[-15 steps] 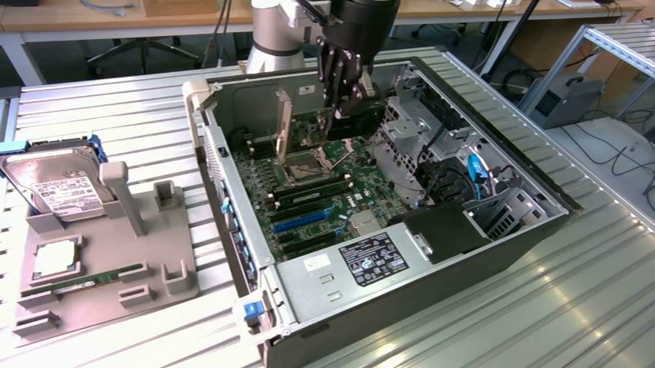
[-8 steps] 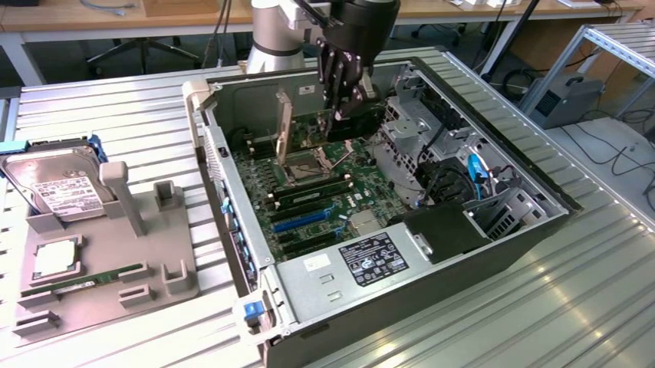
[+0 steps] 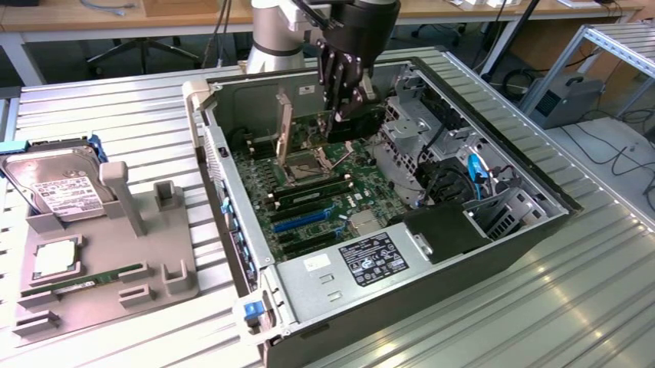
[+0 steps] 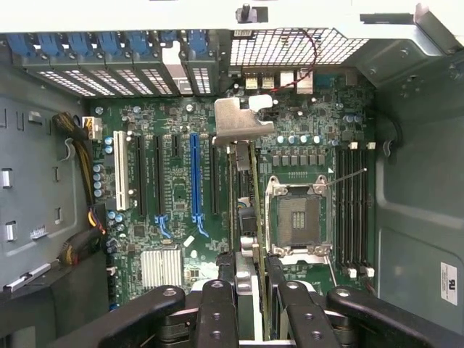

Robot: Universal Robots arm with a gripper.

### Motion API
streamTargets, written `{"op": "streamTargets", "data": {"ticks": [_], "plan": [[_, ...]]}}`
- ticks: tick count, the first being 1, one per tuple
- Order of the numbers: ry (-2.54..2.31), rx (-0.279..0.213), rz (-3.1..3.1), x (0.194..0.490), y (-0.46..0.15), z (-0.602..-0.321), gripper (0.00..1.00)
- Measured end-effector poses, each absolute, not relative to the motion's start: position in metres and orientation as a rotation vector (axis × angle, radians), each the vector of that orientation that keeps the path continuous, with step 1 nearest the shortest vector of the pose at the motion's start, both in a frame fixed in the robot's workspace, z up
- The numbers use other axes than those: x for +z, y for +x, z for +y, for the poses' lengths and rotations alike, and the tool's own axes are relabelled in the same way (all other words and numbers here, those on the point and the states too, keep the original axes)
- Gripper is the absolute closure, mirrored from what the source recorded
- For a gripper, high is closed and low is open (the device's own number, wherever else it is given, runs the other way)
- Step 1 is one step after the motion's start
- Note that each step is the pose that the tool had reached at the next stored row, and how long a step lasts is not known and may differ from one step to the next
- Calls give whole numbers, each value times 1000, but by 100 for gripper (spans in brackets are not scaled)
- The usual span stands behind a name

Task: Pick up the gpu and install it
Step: 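Insert the gpu into the slot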

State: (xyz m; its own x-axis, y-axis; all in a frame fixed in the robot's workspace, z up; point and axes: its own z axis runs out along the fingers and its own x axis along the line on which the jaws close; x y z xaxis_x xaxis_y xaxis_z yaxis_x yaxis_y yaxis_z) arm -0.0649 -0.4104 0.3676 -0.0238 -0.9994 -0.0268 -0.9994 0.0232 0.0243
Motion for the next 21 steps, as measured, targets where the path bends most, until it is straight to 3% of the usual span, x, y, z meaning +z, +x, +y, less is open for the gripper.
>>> {"op": "streamTargets", "data": {"ticks": [21], "plan": [[-2193, 57, 2245, 356, -74, -425, 72]]}}
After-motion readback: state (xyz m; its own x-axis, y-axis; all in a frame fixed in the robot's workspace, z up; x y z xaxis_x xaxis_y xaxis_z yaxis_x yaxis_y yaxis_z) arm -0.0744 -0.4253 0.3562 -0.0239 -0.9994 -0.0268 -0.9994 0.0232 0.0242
